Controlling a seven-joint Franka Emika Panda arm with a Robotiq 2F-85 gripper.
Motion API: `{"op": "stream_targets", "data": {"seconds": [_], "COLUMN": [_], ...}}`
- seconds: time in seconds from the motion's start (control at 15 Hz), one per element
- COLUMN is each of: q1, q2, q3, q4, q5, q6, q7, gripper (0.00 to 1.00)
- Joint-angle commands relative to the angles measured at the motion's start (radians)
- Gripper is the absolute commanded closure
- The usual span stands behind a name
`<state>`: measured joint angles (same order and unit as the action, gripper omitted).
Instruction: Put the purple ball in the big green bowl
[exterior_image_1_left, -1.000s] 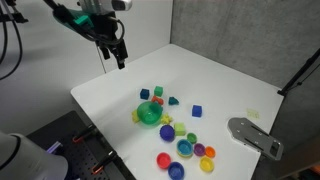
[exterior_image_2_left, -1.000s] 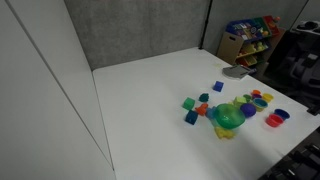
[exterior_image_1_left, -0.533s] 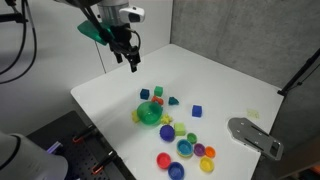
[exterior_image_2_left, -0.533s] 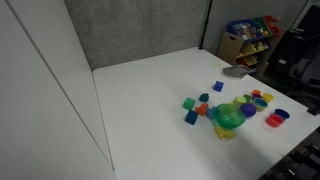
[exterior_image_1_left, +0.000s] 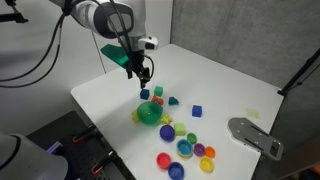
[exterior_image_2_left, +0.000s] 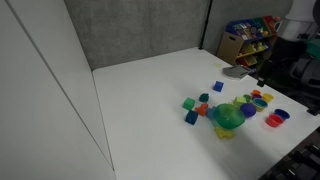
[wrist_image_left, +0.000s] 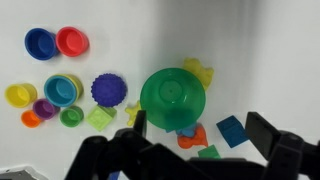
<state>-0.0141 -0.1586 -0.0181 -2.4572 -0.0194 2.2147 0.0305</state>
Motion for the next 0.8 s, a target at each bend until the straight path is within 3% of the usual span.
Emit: {"op": "stream_targets", "data": {"seconds": [0.0, 0.33, 0.73], "q1": [-0.008, -0.002, -0.041], "q2": [0.081, 0.134, 0.216], "q3": [-0.009, 0.002, -0.043], "q4": [0.011, -0.038, -0.022], "q5": [0.008, -0.030, -0.065], "q6": [0.023, 0.128, 0.237], "q7": [-0.024, 0.007, 0.015], "gripper": [0.00, 0.00, 0.00]}}
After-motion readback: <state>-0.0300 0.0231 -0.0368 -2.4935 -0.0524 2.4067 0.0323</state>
